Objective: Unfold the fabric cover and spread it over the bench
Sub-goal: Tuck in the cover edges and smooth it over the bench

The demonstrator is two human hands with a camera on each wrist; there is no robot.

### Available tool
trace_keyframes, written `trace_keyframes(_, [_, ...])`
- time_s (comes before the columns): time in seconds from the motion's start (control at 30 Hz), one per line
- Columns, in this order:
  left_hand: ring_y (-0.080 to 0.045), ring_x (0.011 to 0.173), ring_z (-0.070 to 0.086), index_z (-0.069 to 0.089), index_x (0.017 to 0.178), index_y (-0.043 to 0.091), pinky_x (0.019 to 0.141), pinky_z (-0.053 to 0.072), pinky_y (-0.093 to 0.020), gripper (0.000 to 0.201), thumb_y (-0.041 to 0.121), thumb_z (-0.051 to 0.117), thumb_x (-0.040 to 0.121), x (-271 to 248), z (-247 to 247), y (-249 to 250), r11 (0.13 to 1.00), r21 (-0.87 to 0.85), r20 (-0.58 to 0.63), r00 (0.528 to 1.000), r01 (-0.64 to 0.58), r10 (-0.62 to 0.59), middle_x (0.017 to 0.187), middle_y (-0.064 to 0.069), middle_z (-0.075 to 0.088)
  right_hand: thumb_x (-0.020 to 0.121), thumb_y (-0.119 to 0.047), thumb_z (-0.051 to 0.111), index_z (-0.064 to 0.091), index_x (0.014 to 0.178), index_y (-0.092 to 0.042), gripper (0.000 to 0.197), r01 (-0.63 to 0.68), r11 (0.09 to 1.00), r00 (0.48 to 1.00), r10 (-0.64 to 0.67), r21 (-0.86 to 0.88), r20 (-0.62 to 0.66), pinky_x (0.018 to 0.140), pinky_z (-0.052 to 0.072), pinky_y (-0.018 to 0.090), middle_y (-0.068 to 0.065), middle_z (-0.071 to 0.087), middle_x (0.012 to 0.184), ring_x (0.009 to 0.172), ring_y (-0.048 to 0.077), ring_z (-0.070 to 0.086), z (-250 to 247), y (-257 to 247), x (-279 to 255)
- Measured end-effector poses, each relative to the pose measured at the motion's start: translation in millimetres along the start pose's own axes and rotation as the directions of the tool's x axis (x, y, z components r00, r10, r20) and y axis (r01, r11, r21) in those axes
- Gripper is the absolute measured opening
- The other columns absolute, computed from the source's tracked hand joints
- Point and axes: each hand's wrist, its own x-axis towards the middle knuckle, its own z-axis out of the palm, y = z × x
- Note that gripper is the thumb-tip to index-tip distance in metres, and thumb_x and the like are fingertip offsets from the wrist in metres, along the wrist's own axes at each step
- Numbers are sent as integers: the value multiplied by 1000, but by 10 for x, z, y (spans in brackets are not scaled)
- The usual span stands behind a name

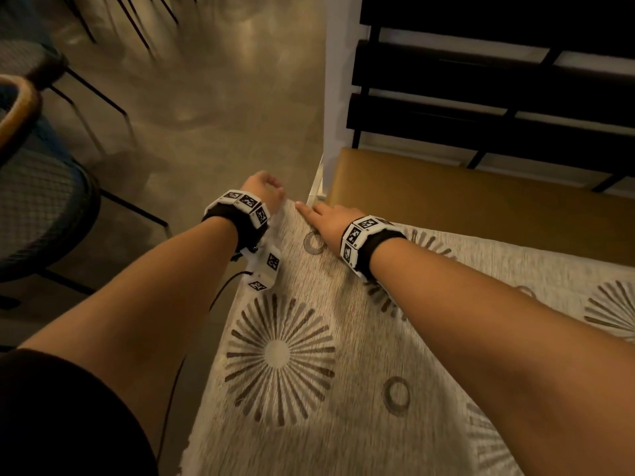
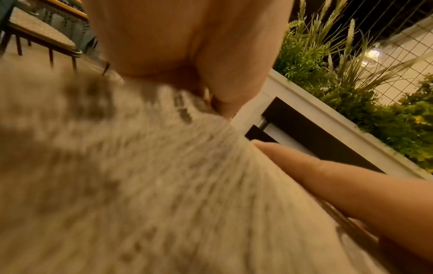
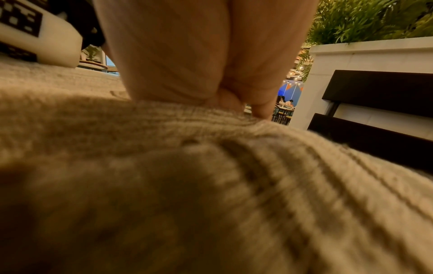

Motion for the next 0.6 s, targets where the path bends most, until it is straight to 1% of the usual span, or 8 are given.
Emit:
trace_keyframes(0.1, [-22,76,62,56,113,19,67,53,-32,23,22,61,91,-35,-62,-89,982,173,213,970,80,-116,96,-7,66,96,-14,44,-7,152,-23,77,-4,1000,1000,5,-15,11,105,35,45,9,7,160,140,36,27,8,-11,-13])
trace_keyframes(0.17, [-29,100,62,59,121,13,84,48,-35,30,26,55,95,-93,-137,-105,899,434,271,961,-65,-61,115,-12,65,98,-16,41,-6,152,-23,72,-29,998,1000,29,-54,1,110,27,48,9,3,161,145,34,15,-7,-33,-40])
trace_keyframes(0.23, [-31,118,54,53,132,12,94,41,-34,37,25,48,98,-240,-219,-54,805,543,266,958,-241,107,132,-13,56,96,-15,46,-3,153,-23,75,-62,991,997,58,-118,-41,111,24,54,8,-1,161,146,33,10,-15,-82,-79])
trace_keyframes(0.3, [-29,128,46,43,141,14,104,36,-37,45,28,46,99,-450,-253,-16,744,526,335,905,-412,264,144,-11,44,93,-17,51,13,152,-20,70,-93,982,987,70,-163,-142,108,31,54,10,9,159,142,35,21,-15,-149,-150])
trace_keyframes(0.37, [-28,138,35,31,148,14,112,30,-40,57,39,44,99,-698,-193,-27,691,496,480,830,-525,285,154,-9,30,90,-19,54,37,140,-15,53,-144,981,969,113,-128,-220,101,36,49,12,30,149,132,32,36,-4,-185,-289])
trace_keyframes(0.43, [-24,146,17,12,154,14,117,19,-38,69,49,37,99,-910,-106,-122,679,514,581,795,-525,175,162,-6,4,87,-23,59,46,130,-15,46,-192,981,955,181,-25,-235,99,37,47,10,43,137,125,30,43,59,-182,-469])
trace_keyframes(0.5, [-23,148,7,-5,154,17,118,13,-34,76,50,35,99,-970,-45,-275,715,505,588,800,-483,125,161,-2,-13,88,-26,50,46,130,-16,43,-216,968,946,239,124,-217,101,37,48,10,44,136,125,31,43,184,-144,-695])
trace_keyframes(0.6, [-32,144,24,-10,153,21,116,23,-41,83,59,36,95,-889,-53,-423,833,492,511,859,-252,-43,161,-9,9,95,-33,32,35,142,-19,50,-247,928,946,293,280,-137,110,30,50,10,32,151,136,32,33,479,-27,-1103])
